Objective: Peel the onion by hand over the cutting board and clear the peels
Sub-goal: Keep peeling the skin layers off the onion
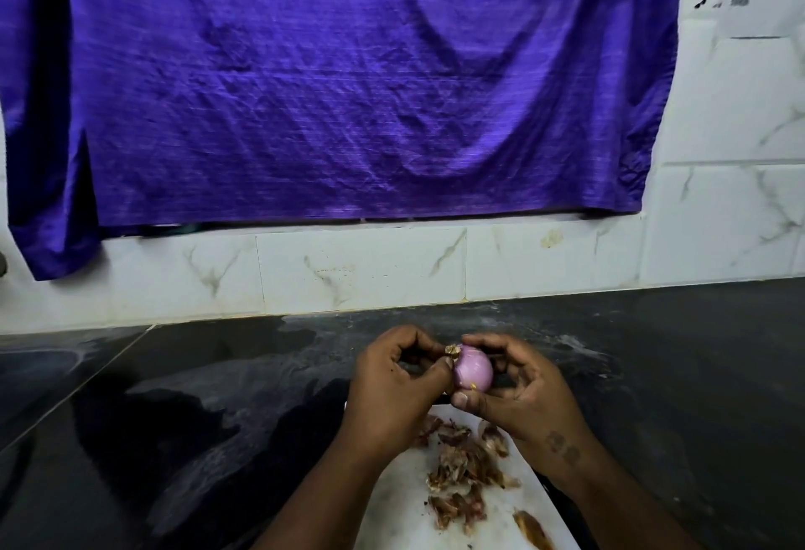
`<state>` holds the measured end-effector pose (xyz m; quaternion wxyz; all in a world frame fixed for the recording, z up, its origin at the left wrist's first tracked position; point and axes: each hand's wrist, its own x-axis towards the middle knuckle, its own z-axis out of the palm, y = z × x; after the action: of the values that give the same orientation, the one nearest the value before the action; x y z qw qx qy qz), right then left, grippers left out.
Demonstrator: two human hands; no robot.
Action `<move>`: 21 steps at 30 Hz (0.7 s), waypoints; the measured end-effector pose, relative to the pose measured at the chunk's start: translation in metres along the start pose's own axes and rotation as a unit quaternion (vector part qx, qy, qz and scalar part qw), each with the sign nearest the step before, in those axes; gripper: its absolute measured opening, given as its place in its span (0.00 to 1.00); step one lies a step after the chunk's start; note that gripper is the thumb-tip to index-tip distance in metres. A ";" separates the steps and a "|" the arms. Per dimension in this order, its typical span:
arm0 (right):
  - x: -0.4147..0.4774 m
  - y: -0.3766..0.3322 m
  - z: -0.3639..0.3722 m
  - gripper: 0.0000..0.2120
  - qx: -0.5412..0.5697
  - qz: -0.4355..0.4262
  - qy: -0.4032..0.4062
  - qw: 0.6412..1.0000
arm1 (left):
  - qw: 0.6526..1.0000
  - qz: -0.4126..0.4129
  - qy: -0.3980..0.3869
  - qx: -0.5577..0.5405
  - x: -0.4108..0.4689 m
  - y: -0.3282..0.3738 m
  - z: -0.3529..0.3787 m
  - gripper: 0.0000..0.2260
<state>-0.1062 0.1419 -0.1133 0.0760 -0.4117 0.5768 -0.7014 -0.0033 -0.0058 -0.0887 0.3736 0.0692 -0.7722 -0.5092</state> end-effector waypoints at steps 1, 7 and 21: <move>0.000 0.000 0.000 0.29 0.001 0.000 0.002 1.000 | 1.000 0.003 0.000 0.004 0.001 -0.002 0.000 0.07; 0.001 -0.001 0.001 0.28 0.010 0.000 0.011 1.000 | 1.000 -0.004 -0.007 -0.014 -0.001 0.005 0.000 0.08; 0.001 -0.009 -0.001 0.23 0.088 0.009 0.029 0.996 | 0.991 0.015 -0.078 -0.107 -0.005 0.005 0.001 0.06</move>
<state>-0.1046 0.1452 -0.1051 0.1015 -0.3779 0.5188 -0.7601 0.0016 -0.0003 -0.0869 0.3254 -0.0231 -0.7407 -0.5873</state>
